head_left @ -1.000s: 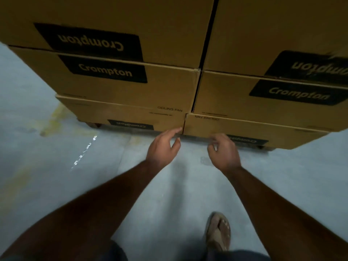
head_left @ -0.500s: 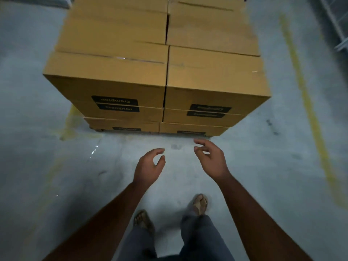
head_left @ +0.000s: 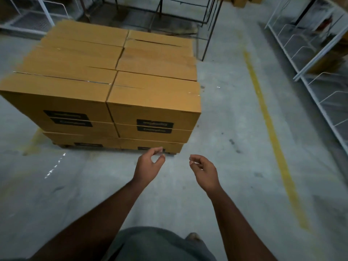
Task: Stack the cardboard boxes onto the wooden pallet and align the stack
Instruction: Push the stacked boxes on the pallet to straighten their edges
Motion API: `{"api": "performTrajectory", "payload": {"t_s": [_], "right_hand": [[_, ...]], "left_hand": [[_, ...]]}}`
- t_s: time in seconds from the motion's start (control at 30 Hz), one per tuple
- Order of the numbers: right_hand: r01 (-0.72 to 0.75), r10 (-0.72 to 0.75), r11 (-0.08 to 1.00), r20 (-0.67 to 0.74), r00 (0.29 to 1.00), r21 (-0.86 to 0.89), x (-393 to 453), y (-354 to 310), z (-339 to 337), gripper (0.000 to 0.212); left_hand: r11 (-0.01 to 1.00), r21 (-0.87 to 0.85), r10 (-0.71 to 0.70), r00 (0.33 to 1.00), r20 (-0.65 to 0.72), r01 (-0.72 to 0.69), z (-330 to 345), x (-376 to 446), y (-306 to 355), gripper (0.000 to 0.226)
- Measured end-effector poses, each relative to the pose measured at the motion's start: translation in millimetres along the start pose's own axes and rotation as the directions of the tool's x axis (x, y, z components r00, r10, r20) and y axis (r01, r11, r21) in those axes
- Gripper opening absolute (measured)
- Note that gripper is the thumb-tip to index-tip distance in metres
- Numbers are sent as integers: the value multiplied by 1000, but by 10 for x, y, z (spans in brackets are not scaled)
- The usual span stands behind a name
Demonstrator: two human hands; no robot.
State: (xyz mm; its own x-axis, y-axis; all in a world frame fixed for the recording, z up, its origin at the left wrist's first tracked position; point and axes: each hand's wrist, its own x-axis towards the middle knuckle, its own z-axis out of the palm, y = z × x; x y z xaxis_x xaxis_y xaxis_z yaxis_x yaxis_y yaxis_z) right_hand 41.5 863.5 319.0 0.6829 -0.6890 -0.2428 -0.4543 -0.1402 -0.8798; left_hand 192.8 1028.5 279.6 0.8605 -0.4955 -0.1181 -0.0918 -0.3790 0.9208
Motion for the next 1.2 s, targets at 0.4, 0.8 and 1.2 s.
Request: {"api": "performTrajectory", "payload": {"t_s": [0.4,0.8,1.2], "right_hand": [[164,-149,985,209,966,-60,1680,-223,-1229,24],[168,-132,979,262,956,-119,3848,-273,-1877,18],[292,-124,941,627,769,-171,6301,-125,-2222,31]], "left_hand": [[1000,23,-6,992,-123,9,1512,716,981,33],[999,4,-43,984,-174,44,2488,2529,1527,30],[948,-97,-310,812,-495,302,3371,3657,1562,51]]}}
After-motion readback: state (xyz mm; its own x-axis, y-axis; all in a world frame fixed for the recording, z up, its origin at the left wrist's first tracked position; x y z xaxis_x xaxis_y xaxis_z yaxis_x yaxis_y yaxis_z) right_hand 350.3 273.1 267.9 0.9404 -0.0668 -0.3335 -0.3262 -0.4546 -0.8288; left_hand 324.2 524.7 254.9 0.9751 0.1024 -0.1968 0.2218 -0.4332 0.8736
